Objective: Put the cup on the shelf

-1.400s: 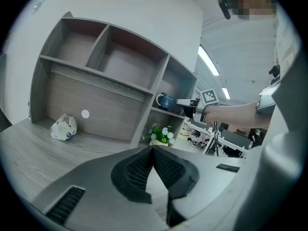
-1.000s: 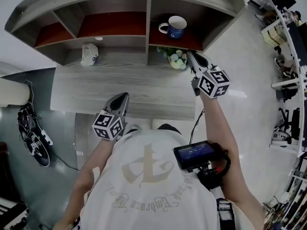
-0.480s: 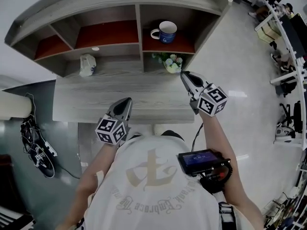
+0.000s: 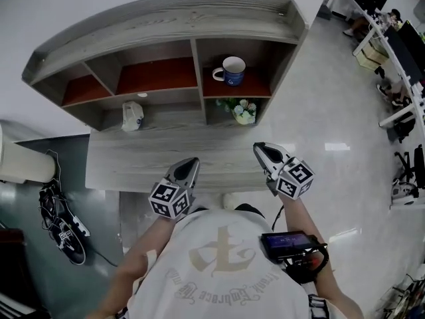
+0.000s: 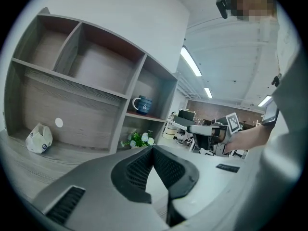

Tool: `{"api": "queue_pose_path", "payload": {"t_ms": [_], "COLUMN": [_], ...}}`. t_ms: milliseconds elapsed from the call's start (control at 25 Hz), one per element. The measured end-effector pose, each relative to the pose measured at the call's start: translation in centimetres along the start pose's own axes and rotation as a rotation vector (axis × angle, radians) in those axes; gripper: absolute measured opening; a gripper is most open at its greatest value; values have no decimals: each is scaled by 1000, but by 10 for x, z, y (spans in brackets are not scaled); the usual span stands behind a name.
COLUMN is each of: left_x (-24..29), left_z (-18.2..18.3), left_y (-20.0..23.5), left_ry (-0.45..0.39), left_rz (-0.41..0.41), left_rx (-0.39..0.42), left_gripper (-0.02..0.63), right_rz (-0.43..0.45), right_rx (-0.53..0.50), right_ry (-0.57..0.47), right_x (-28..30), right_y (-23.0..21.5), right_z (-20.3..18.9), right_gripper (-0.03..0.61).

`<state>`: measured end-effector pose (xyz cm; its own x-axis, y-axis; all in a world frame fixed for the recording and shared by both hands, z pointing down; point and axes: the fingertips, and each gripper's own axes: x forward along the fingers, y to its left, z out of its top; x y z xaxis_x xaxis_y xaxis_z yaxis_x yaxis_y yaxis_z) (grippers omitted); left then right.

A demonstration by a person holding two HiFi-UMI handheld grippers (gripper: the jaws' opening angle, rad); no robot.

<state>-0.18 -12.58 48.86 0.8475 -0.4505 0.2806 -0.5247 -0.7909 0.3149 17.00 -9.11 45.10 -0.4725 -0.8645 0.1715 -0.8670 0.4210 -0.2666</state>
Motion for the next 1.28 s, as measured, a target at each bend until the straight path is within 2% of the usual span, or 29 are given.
{"api": "queue_pose_path", "payload": {"t_ms": [320, 640, 1280], "left_x": [0, -3, -22], "left_z": [-3, -7, -9], "left_y": [-17, -26, -14], "left_ry": [29, 44, 31], "left_rz": [-49, -81, -72], "left_rx": [25, 35, 27], "left_gripper": [2, 2, 2], "right_rz": [-40, -67, -104], "right_rx": [42, 27, 29], "right_ry": [-17, -16, -24], "right_x": [-24, -34, -38], "right_y": [16, 26, 46], "right_z": [-20, -28, -37], "right_gripper": [3, 3, 3]}}
